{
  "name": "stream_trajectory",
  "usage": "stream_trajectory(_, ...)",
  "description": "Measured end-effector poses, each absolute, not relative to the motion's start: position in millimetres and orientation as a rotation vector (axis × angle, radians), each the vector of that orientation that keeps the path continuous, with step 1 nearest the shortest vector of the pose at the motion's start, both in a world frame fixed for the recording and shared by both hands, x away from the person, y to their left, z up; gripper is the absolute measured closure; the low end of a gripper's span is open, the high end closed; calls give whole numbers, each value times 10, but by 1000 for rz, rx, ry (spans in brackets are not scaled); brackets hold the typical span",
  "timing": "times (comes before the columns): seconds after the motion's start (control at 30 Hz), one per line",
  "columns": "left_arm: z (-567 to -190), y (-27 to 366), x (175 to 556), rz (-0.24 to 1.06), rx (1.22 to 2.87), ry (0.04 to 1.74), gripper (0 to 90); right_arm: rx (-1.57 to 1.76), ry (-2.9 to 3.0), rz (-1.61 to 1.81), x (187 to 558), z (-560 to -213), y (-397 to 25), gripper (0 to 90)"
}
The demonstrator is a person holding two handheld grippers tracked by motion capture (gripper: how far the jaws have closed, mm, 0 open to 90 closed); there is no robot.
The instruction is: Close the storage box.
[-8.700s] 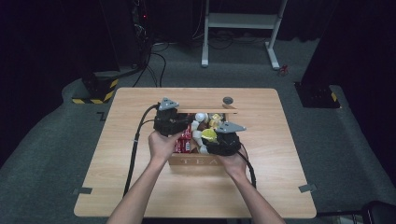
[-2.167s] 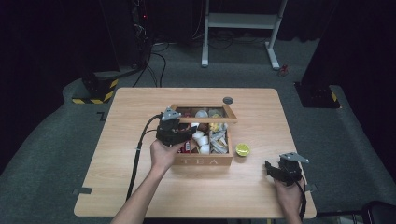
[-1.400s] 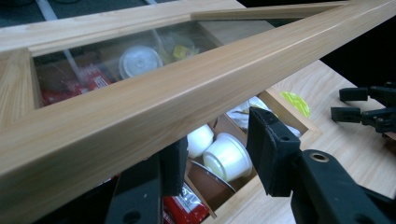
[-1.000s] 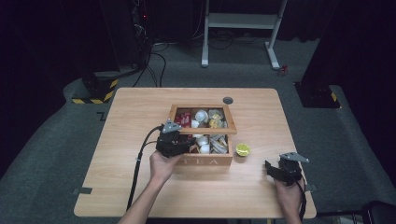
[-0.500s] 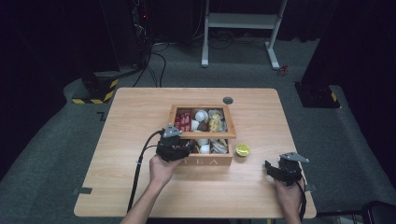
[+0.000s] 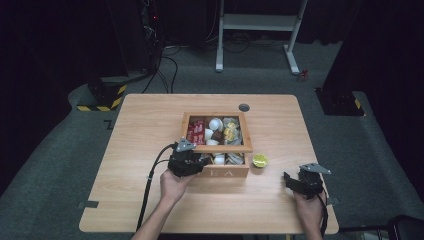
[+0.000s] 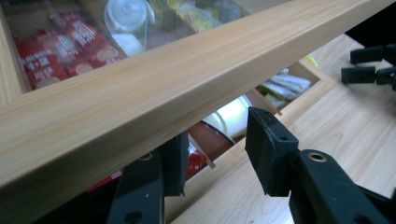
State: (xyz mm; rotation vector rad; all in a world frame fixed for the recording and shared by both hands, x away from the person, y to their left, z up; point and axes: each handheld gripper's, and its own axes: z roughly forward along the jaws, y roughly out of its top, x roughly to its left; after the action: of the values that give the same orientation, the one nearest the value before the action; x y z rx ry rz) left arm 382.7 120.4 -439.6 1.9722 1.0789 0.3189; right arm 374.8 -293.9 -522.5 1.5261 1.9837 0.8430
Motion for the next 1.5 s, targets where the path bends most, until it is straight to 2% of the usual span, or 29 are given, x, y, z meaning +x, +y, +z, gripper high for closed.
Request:
stream_trajectory(0.53,-4533,1201,3784,285,1973,1104,595,1526,1984,843,3748,-5225,-2939,318)
stream_trajectory(1.13,-4529,1255,3668,309,1919,1109,593,1532,1979,842,3743,-5225,-2933,319)
stream_trajectory(1.5,-4582,1314,3549,304,1980,1097,609,1532,1979,842,3744,-5225,-2933,319)
